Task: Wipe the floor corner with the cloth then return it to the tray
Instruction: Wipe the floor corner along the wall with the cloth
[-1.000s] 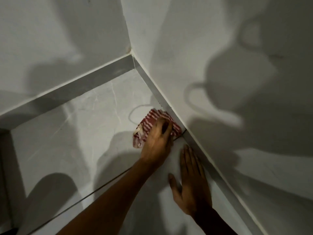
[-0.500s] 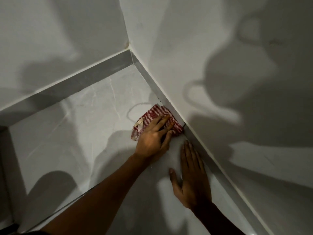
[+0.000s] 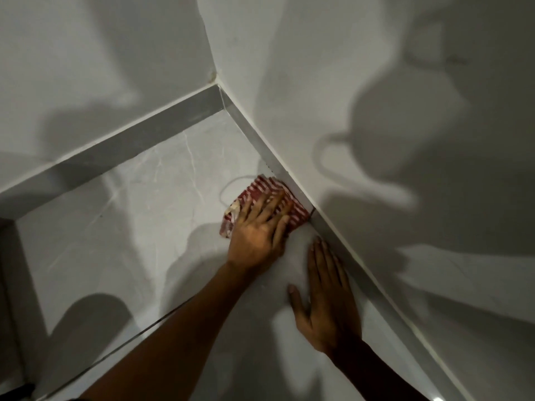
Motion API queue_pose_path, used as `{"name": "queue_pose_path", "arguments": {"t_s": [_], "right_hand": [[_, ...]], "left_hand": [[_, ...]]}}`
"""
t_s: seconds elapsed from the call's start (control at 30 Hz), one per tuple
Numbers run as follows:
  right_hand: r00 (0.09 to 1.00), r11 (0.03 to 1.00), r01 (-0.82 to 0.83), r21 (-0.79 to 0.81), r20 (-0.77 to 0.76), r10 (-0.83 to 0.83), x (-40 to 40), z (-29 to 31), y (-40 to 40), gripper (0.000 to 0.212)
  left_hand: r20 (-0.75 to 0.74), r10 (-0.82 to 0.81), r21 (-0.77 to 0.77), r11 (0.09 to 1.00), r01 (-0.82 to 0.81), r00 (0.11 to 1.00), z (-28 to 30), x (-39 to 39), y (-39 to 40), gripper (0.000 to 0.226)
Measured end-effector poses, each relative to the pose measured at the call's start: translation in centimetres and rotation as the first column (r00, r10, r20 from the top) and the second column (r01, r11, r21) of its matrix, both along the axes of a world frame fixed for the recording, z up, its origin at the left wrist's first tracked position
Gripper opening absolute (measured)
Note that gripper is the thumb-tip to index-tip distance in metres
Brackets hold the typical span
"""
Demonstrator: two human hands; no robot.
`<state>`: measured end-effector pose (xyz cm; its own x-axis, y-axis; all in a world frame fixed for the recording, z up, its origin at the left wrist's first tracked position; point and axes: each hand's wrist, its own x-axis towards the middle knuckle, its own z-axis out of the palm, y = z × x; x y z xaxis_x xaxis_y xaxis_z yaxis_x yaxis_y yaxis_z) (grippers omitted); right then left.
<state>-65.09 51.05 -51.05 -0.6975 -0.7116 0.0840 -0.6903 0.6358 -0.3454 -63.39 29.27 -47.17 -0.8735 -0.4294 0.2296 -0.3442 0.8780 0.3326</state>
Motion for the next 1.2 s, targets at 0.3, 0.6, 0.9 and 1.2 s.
{"name": "queue_pose_path", "arguments": {"t_s": [0.3,0.6,0.9,1.2], "right_hand": [[1.0,1.0,-0.005,0.006,-0.003,0.005,0.0,0.2,0.0,0.085],[1.0,1.0,0.001,0.015,-0.01,-0.001,0.1,0.4,-0.1,0.086],[0.999,1.0,-0.002,0.02,0.04,0.002,0.2,0.7,-0.1,0.088],[0.999,0.998,-0.029,0.057,0.018,0.028,0.1,0.3,-0.1,0.089]], "left_hand": [[-0.004,-0.1,0.045,0.994,0.1,0.995,-0.1,-0.1,0.5,0.035],[0.148,0.076,0.176,0.979,-0.101,0.986,1.4,-1.9,0.9,0.042],[0.252,-0.177,0.13,0.98,0.148,0.951,1.5,0.3,-2.7,0.056],[0.297,0.226,0.133,0.952,-0.275,0.928,0.9,-4.2,-3.9,0.064]]}}
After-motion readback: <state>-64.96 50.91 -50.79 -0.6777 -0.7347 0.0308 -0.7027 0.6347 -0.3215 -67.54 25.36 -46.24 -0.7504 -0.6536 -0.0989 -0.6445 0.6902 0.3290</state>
